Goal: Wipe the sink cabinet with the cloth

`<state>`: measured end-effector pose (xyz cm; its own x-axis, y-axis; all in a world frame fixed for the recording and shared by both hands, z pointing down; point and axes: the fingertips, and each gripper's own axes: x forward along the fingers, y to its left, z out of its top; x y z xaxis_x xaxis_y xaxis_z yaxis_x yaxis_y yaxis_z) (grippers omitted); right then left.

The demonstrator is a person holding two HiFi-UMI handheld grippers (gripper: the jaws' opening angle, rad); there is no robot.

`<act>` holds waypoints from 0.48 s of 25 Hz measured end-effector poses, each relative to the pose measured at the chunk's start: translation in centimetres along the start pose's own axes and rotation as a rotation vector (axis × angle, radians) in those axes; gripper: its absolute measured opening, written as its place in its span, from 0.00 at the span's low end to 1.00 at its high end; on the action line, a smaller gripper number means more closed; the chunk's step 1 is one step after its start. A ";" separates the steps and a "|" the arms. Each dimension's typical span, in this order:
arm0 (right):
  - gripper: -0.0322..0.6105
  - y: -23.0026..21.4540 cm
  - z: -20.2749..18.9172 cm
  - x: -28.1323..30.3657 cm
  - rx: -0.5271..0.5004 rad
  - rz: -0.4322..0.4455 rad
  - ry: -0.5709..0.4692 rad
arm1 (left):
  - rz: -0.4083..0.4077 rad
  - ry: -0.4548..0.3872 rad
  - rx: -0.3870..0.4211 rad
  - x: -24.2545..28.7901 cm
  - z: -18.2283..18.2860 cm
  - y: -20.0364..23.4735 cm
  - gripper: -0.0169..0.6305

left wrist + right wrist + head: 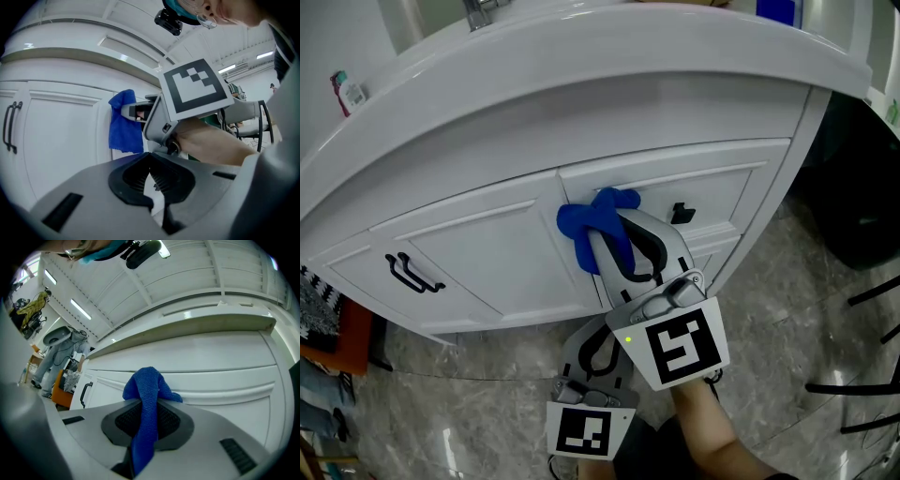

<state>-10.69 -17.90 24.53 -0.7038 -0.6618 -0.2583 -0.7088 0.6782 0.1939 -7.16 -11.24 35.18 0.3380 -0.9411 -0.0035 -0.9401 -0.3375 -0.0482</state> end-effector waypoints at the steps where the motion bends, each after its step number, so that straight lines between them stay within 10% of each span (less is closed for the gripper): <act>1: 0.14 0.0 0.0 0.0 0.005 0.002 0.000 | -0.003 0.002 0.002 0.0 -0.1 -0.1 0.03; 12: 0.14 -3.0 -0.8 -1.2 0.031 -0.034 0.015 | -0.021 0.010 -0.017 0.3 -0.4 -0.7 0.03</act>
<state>-7.77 -19.43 25.02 -0.6805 -0.6889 -0.2498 -0.7304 0.6651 0.1555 -6.38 -11.31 35.60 0.3576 -0.9338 0.0079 -0.9333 -0.3577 -0.0316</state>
